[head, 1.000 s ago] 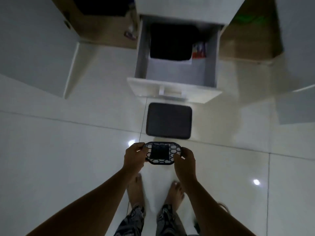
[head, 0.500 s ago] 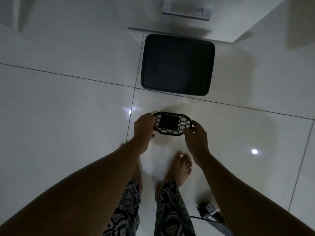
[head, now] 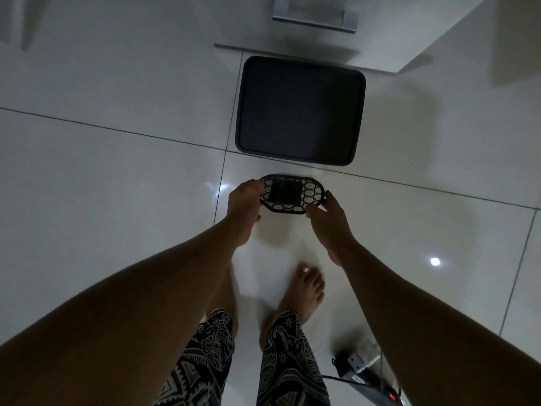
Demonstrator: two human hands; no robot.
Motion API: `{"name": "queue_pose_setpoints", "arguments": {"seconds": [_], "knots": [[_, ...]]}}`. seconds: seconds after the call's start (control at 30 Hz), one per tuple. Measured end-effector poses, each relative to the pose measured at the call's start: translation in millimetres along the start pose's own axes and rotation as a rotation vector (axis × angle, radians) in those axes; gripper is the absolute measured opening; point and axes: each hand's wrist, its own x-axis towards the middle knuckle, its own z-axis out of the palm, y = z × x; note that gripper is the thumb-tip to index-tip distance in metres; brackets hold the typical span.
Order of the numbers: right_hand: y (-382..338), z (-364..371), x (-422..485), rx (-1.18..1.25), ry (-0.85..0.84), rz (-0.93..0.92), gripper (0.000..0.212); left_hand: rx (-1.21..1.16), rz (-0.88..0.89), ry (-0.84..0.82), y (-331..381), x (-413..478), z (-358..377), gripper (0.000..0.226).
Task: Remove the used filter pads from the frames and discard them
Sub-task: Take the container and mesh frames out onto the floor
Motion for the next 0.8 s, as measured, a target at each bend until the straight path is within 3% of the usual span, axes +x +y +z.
{"name": "queue_pose_setpoints", "arguments": {"seconds": [0.1,0.2,0.33,0.5,0.8], "knots": [[-9.0,-2.5,-8.0,-0.040,0.016,0.054,0.076,0.049,0.006,0.015,4.9,-4.0,-3.4,0.011],[-30.2,-13.2,-28.8,-0.064,0.046,0.030,0.074,0.110,0.029,0.051,22.1,-22.3,-8.9,0.041],[-86.1,-37.6,-60.2,-0.094,0.067,-0.038,0.067,0.195,0.113,0.075,72.6,-65.0,-16.7,0.050],[-205.8,-83.9,-106.3,-0.058,0.091,-0.237,0.044,0.329,0.333,0.043,180.8,-136.8,-20.5,0.049],[-438.9,-151.8,-172.9,0.053,0.150,-0.449,0.064,0.266,0.662,0.115,415.5,-257.3,-4.2,0.049]]}}
